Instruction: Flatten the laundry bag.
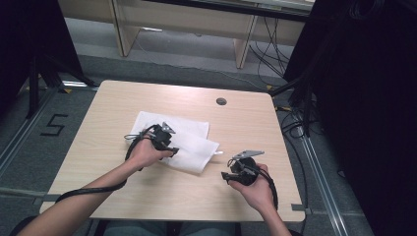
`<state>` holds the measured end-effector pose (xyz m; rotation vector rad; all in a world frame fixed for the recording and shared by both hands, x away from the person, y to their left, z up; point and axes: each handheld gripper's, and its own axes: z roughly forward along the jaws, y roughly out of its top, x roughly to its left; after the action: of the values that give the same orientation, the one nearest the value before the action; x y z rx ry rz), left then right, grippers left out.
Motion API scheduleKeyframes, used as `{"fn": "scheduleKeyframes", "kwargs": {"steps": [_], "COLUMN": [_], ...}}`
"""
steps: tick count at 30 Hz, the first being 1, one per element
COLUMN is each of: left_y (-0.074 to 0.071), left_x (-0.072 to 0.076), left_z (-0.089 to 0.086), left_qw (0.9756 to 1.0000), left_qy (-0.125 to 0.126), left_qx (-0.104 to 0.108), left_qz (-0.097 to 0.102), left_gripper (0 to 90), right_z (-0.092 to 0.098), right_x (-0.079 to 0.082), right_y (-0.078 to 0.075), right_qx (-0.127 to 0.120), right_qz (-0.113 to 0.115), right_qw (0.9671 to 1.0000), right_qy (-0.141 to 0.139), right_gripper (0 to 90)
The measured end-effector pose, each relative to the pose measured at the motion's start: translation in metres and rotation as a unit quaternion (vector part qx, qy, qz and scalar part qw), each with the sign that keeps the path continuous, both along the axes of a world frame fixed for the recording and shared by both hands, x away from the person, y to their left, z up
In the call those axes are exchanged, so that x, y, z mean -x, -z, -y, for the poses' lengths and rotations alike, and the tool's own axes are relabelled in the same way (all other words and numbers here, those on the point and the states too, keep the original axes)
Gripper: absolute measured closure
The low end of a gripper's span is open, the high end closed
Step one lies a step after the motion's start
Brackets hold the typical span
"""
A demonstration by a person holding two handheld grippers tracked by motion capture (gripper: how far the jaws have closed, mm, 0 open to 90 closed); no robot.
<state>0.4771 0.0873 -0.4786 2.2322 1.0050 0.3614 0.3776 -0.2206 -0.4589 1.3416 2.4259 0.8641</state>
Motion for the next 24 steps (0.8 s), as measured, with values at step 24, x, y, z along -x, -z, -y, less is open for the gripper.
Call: {"fn": "scheduleKeyframes", "kwargs": {"steps": [24], "left_y": [0.018], "left_x": [-0.006], "left_z": [-0.007], "left_qw": [0.9980], "left_qy": [-0.009], "left_qx": [-0.061], "left_qz": [-0.012], "left_gripper": [86.4], "right_z": [0.000], "right_x": [0.001], "right_y": [0.000], "right_qx": [-0.002], "right_qz": [-0.005], "right_qw": [1.0000], "right_qy": [-0.003], "right_gripper": [54.7]}}
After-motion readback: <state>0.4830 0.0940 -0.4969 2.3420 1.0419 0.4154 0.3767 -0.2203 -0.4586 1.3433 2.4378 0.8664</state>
